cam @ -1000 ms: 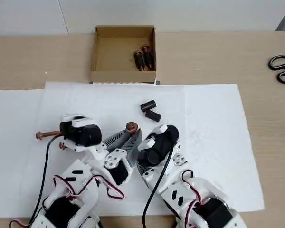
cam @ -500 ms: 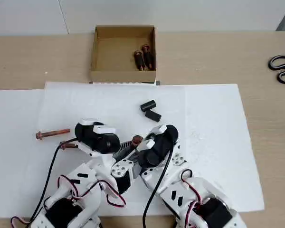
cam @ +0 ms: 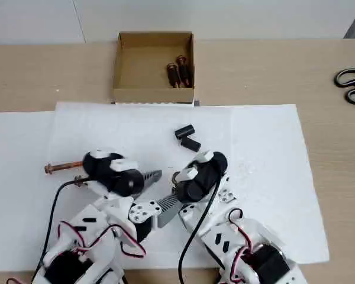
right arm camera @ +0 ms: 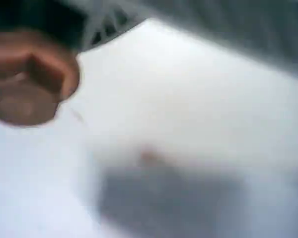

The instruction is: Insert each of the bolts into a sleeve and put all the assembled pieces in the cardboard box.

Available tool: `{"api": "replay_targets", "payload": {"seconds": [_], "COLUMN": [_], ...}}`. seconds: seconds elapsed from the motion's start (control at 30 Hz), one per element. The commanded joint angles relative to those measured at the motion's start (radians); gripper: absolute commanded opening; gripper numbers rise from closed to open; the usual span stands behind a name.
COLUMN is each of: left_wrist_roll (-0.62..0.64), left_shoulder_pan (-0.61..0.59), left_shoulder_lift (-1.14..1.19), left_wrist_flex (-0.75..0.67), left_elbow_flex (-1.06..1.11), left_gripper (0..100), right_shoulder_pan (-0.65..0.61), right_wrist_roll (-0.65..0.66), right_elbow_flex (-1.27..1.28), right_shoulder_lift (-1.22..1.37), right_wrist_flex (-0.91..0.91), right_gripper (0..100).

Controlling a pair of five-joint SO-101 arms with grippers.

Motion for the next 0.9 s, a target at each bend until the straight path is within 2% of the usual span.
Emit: {"api": "replay_targets", "payload": {"seconds": [0.0, 0.17, 0.3, 0.33, 0.53, 0.67, 0.87], "left_wrist_roll": [-0.018, -0.018, -0.023, -0.029, -0.160, -0.178, -0.178], "left_shoulder_pan": [-0.034, -0.044, -0.132, -0.161, -0.345, -0.476, -0.523], "left_shoulder_lift": [-0.005, -0.005, -0.006, -0.006, -0.011, -0.011, -0.011], "left_wrist_flex": [0.023, 0.060, 0.052, 0.055, 0.046, -0.074, -0.229], "left_elbow_flex": [-0.102, -0.196, -0.211, -0.206, 0.010, 0.193, 0.397], "left_gripper": [23, 21, 2, 0, 1, 1, 1], "right_shoulder_pan": [0.024, 0.024, 0.038, 0.051, 0.182, 0.236, 0.277], "right_wrist_roll": [-0.002, -0.002, -0.002, -0.002, -0.002, -0.003, -0.003], "right_elbow_flex": [-0.044, -0.043, -0.043, -0.043, -0.038, -0.043, -0.092], "right_shoulder_lift": [-0.005, -0.001, -0.001, -0.001, 0.002, 0.002, 0.125], "right_wrist_flex": [-0.028, -0.028, -0.028, -0.028, 0.004, -0.001, -0.125], "right_gripper": [0.4, 0.4, 0.4, 0.4, 0.4, 0.4, 0.4]}}
